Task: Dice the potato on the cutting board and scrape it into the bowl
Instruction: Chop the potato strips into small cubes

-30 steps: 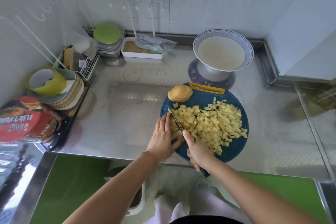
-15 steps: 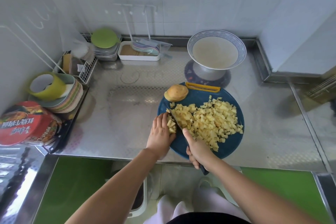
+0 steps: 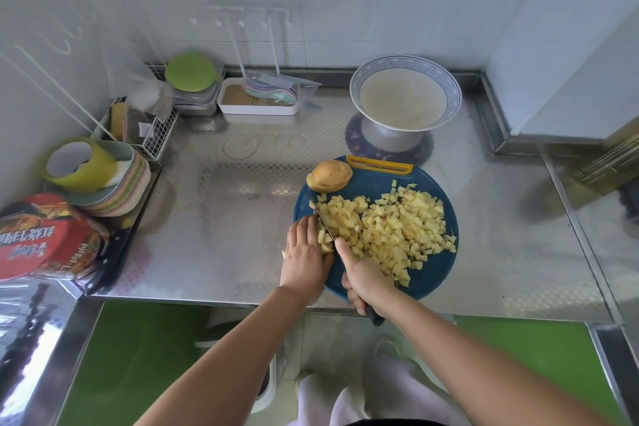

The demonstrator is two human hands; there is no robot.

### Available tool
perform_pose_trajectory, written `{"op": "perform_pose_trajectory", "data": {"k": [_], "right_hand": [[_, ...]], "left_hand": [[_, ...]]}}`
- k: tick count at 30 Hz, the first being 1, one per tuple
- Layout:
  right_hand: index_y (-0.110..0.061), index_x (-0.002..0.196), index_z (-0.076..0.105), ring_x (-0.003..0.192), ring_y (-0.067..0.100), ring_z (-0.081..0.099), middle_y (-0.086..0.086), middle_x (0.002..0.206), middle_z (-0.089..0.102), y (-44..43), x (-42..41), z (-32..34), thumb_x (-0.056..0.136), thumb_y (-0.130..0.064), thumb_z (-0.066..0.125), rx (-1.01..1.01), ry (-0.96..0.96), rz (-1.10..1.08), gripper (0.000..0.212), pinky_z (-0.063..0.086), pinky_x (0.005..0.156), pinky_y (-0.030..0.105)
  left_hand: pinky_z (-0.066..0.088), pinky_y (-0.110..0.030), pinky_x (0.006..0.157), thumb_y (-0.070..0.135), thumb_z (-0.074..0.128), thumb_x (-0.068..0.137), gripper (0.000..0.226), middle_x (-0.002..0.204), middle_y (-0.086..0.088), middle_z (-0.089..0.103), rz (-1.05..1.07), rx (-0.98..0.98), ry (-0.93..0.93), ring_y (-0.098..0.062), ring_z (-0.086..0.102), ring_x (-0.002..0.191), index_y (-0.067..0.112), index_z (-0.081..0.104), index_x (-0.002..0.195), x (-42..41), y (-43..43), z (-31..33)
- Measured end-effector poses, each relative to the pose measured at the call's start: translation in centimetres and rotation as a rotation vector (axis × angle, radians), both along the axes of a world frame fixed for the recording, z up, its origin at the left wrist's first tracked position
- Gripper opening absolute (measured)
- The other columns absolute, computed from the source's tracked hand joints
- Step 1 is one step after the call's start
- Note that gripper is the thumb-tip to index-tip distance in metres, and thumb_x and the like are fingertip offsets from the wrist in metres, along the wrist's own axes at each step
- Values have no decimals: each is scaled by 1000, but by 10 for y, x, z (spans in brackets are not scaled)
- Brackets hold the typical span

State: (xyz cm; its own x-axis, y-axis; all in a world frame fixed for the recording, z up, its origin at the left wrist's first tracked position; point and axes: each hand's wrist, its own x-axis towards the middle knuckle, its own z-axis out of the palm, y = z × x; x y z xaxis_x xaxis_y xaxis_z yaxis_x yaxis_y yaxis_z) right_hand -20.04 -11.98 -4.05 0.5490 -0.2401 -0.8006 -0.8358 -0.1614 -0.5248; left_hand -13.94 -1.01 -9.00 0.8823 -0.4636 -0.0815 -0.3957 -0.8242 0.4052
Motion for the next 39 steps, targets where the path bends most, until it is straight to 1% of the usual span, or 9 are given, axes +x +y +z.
{"op": "perform_pose_trajectory", "data": {"k": [3,8,12,19,26,31,33,36,39], "right_hand": [[-16,58,34,36,16,31,-1,45,31,-7,-3,1,89,-78,31,113,-27,-66,69,29,39,25],[-12,54,35,31,18,37,-2,35,33,0,1,1,91,-78,23,-105,-37,68,76,30,39,25],[-11,54,38,31,18,40,-2,31,34,-5,-1,5,93,-76,18,-154,-18,108,78,27,37,19],[-16,55,32,34,18,33,-3,39,30,-9,0,-1,88,-81,27,-11,-10,18,73,29,41,29],[-15,56,33,32,19,37,0,40,34,-7,13,5,90,-79,24,-59,8,72,73,32,41,26],[-11,57,40,35,22,42,4,41,41,0,30,8,90,-79,18,-91,-19,68,79,32,40,24],[-11,58,44,35,22,42,4,41,42,1,31,6,91,-79,19,-48,-46,17,80,32,38,23],[-12,57,41,34,19,39,3,42,40,-2,22,4,92,-76,23,24,-94,-37,75,33,38,24],[-13,58,38,33,19,37,3,43,37,-6,8,2,92,-76,28,58,-98,-74,72,32,39,25]], "left_hand": [[8,-33,119,36,50,96,73,151,-14,25,7,-17,-22,-30,17,141,2,15,150,1,-3,2],[7,-31,118,41,45,98,72,152,-13,25,34,-23,-14,-28,16,142,2,15,150,2,-5,4],[13,-33,119,42,46,97,72,151,-14,25,48,-7,-7,-29,18,140,2,15,150,3,-7,6],[14,-34,118,36,51,95,71,148,-15,29,49,-27,-12,-30,23,137,2,18,149,5,-8,7],[5,-32,118,40,43,98,74,153,-14,19,37,28,-4,-28,12,142,2,8,151,4,-8,4],[5,-31,118,41,43,97,74,154,-14,19,28,12,23,-28,12,143,3,9,151,4,-7,6],[7,-32,118,40,45,97,73,153,-15,22,39,-4,30,-29,14,142,2,12,150,4,-8,7],[10,-35,118,39,47,95,73,149,-19,29,53,-5,-12,-33,22,140,-1,19,149,4,-10,4],[9,-36,119,39,48,96,74,150,-19,27,39,19,5,-34,20,141,-1,17,149,4,-9,3]]}}
